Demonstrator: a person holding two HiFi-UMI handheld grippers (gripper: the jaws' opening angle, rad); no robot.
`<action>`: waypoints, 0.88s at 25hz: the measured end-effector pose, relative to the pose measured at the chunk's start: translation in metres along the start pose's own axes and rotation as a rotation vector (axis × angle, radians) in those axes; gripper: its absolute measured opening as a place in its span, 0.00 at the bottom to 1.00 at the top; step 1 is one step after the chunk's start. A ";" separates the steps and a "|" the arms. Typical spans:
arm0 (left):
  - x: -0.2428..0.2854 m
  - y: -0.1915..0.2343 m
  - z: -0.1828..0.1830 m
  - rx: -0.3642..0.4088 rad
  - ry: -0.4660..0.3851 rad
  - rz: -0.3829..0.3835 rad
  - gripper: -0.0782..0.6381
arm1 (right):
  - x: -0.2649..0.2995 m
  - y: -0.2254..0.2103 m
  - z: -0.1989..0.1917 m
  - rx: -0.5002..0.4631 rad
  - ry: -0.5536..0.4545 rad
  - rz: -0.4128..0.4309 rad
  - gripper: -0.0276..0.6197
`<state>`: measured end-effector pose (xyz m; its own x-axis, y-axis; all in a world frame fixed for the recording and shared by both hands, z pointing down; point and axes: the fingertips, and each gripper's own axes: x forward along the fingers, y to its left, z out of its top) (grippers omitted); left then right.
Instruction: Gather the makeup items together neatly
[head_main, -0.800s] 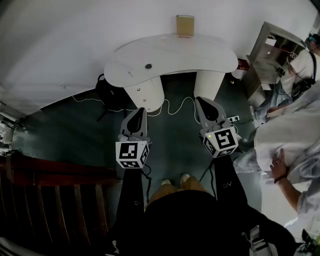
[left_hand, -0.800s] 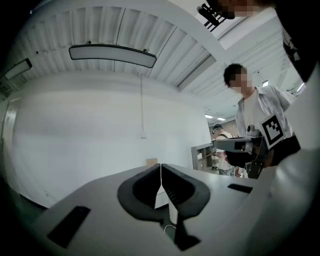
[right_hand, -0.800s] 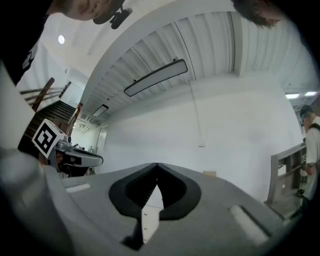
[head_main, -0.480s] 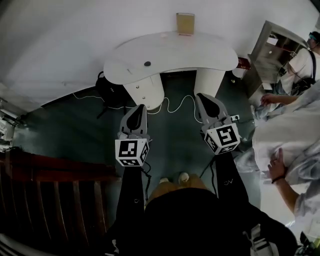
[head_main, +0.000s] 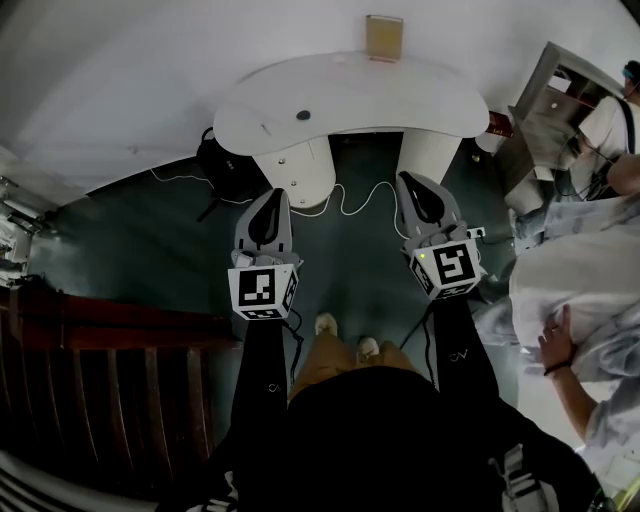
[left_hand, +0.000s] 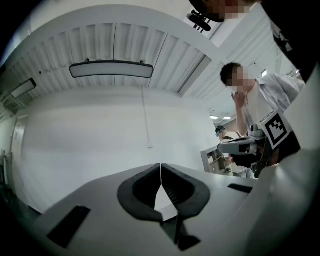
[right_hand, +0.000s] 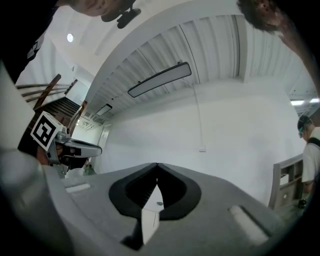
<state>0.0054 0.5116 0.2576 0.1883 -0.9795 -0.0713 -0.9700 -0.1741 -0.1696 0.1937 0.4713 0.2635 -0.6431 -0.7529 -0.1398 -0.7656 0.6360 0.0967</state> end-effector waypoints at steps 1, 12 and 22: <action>0.002 0.003 0.000 0.008 -0.009 0.008 0.12 | 0.005 -0.001 -0.001 -0.003 -0.004 -0.002 0.05; 0.077 0.071 -0.032 0.049 -0.034 0.023 0.12 | 0.112 -0.016 -0.039 0.003 -0.001 -0.003 0.05; 0.192 0.193 -0.041 0.056 -0.078 -0.017 0.12 | 0.283 -0.018 -0.045 -0.008 -0.017 -0.022 0.05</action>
<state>-0.1521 0.2853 0.2510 0.2184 -0.9652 -0.1438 -0.9568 -0.1828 -0.2262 0.0252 0.2393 0.2666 -0.6260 -0.7634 -0.1591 -0.7795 0.6182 0.1010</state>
